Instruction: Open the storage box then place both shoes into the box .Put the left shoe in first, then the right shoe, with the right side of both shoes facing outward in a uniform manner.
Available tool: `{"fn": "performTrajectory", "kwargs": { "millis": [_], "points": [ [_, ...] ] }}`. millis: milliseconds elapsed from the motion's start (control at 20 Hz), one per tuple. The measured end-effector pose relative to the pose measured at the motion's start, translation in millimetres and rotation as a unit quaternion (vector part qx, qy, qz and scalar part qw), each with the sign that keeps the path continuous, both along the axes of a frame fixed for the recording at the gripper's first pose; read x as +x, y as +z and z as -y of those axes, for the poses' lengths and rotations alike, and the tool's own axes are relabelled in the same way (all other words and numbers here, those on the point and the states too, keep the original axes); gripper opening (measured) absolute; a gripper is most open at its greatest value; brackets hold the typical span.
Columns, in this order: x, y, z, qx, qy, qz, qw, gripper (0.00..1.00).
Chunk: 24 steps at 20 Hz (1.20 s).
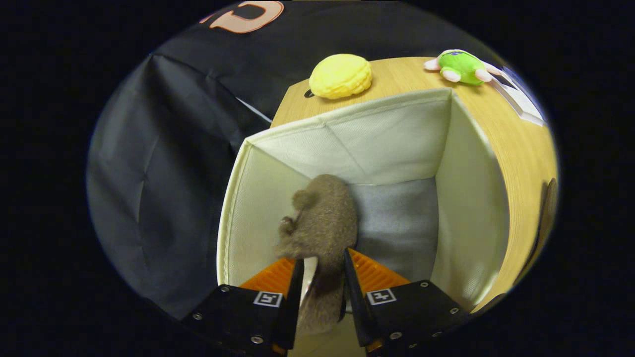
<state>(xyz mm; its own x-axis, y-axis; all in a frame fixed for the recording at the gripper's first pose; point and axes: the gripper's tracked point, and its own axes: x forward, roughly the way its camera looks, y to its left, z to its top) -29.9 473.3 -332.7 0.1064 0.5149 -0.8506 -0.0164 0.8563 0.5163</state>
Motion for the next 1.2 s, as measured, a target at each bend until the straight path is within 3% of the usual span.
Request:
{"fn": "performTrajectory", "kwargs": {
  "millis": [100, 200, 500, 800, 1200],
  "points": [
    [-0.6, 9.4, -5.2, 0.026, 0.005, 0.003, 1.000, 0.63],
    [-8.2, 25.7, -6.5, 0.050, 0.018, 0.004, 0.999, 0.72],
    [-3.5, 82.3, 25.7, 0.091, 0.021, 0.081, 0.992, 0.82],
    [-7.5, 106.1, 123.3, 0.056, -0.002, 0.165, 0.985, 0.93],
    [-16.9, 78.2, 268.8, -0.054, -0.047, 0.205, 0.976, 0.93]
  ]
}}
